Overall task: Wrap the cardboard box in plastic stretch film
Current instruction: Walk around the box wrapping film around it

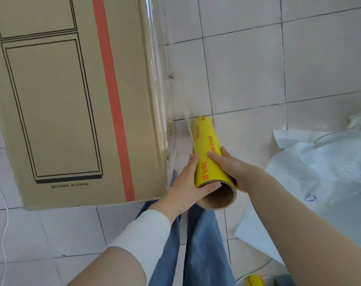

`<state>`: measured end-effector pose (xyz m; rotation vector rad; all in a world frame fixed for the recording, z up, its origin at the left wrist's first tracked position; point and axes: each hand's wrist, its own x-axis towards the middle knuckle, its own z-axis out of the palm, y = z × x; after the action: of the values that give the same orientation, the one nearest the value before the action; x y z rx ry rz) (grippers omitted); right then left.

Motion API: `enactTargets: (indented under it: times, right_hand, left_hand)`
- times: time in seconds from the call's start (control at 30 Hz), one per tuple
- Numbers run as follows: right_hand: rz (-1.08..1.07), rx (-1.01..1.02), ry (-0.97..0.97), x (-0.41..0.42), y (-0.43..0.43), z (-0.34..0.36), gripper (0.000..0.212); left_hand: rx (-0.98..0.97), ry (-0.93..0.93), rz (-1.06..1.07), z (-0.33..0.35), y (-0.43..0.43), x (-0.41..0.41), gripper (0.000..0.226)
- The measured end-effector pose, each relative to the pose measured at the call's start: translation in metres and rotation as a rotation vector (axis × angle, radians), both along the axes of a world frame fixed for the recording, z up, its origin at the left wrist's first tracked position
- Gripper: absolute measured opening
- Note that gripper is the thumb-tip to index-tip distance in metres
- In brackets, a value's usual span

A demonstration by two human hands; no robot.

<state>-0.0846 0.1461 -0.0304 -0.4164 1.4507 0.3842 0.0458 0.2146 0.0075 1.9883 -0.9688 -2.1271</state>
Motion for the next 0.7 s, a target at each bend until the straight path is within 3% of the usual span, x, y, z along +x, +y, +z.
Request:
enactTargets:
  times: [0.17,0.33,0.6,0.7]
  right_hand:
    - [-0.319,0.033,-0.066,-0.017,0.028,0.002,0.054]
    - [-0.614,0.162,-0.049,-0.031,0.052,-0.002,0.050]
    - [-0.350,0.212,0.080,-0.026,0.053,-0.004,0.053]
    - [-0.246,0.160,0.122,-0.036,0.058,-0.003,0.047]
  left_hand:
    - [-0.092,-0.036,-0.155,0.001,-0.001,-0.003,0.100]
    - [-0.099,-0.016,-0.100,0.001,0.002,-0.018,0.093]
    - [-0.065,-0.034,-0.030,0.001,0.043,-0.015,0.070]
    - [-0.112,-0.101,0.171,0.011,0.069,-0.019,0.052]
